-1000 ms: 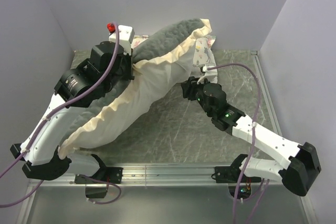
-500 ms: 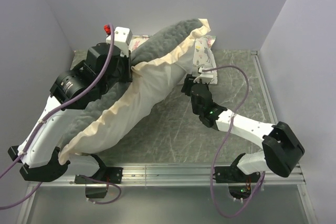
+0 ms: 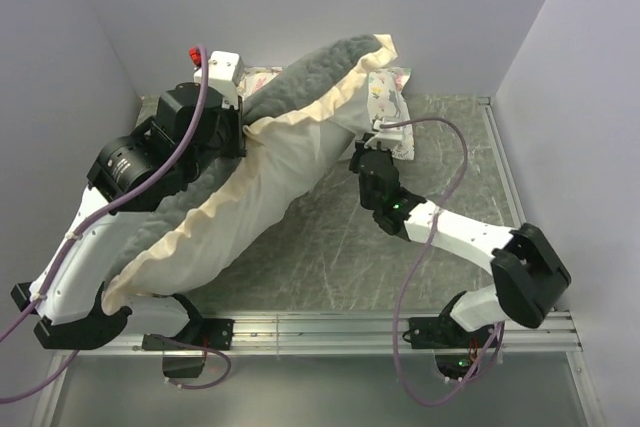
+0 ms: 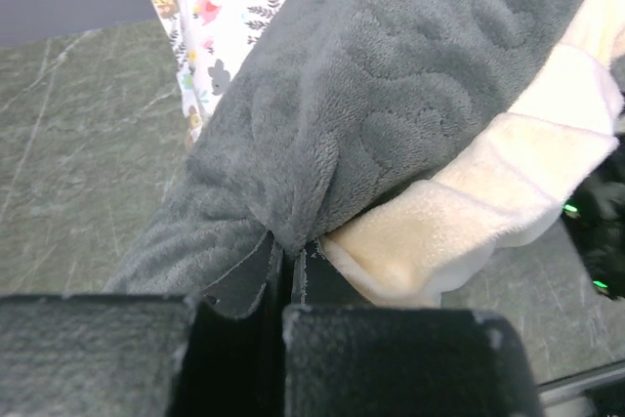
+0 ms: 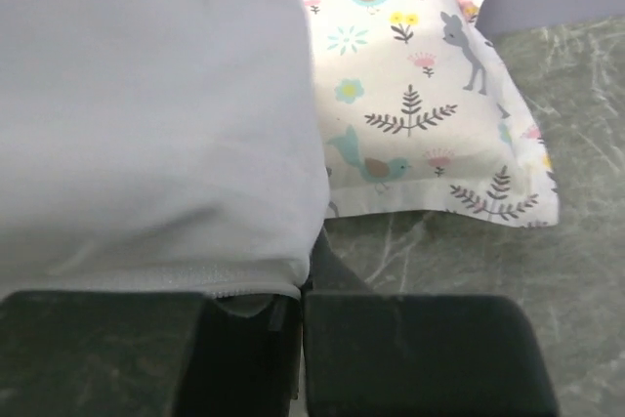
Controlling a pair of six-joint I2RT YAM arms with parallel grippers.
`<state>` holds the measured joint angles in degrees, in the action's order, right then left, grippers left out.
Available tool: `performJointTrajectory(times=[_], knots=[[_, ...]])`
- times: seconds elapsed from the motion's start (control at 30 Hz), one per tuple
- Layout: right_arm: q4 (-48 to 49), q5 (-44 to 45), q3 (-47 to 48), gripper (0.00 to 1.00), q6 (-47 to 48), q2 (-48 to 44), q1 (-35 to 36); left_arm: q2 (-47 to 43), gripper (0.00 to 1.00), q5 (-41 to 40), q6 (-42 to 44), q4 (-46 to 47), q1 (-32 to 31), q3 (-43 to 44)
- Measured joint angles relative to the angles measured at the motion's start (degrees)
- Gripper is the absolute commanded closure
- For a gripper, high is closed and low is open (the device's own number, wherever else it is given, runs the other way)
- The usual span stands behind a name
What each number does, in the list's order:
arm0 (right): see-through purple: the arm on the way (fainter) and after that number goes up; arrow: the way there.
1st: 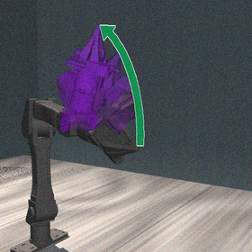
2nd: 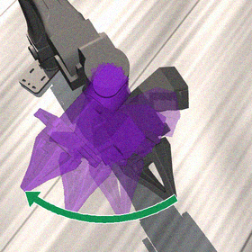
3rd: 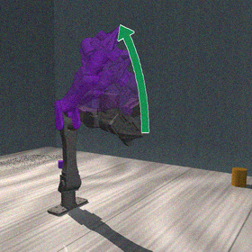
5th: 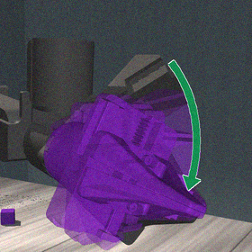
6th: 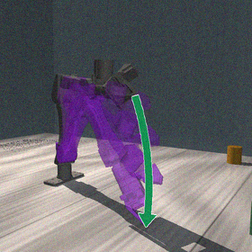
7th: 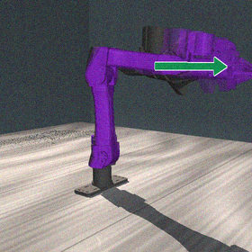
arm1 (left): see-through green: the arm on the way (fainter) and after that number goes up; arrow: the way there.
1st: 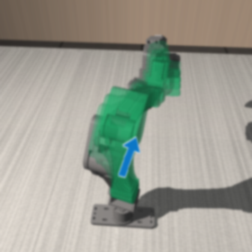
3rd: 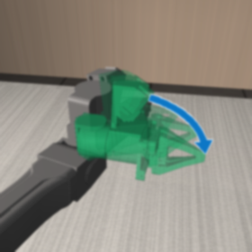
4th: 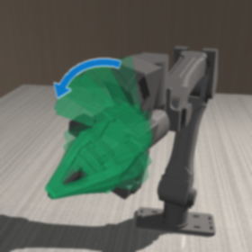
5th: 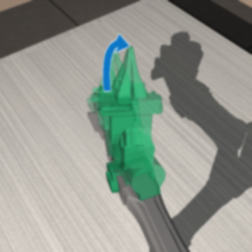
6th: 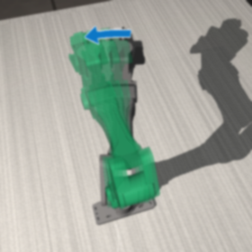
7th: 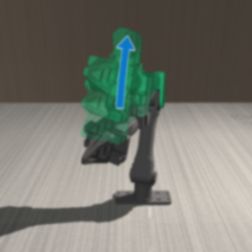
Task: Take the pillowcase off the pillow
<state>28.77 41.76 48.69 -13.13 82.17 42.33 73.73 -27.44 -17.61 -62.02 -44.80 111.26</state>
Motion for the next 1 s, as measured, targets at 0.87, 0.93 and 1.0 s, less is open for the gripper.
performJointTrajectory(times=[0.87,0.93,1.0], knots=[[-41.09,-28.98,6.38,1.0,-13.77,-12.02,5.51,39.91,0.33,19.5,-4.04,8.26,31.08,16.22],[-41.4,-32.24,8.68,1.0,-14.19,-9.68,3.56,40.15,0.26,19.69,-4.72,9.81,32.0,17.03],[-41.05,-35.34,10.97,1.0,-14.56,-7.78,0.52,39.19,0.23,19.8,-5.22,12.04,32.46,17.09]])
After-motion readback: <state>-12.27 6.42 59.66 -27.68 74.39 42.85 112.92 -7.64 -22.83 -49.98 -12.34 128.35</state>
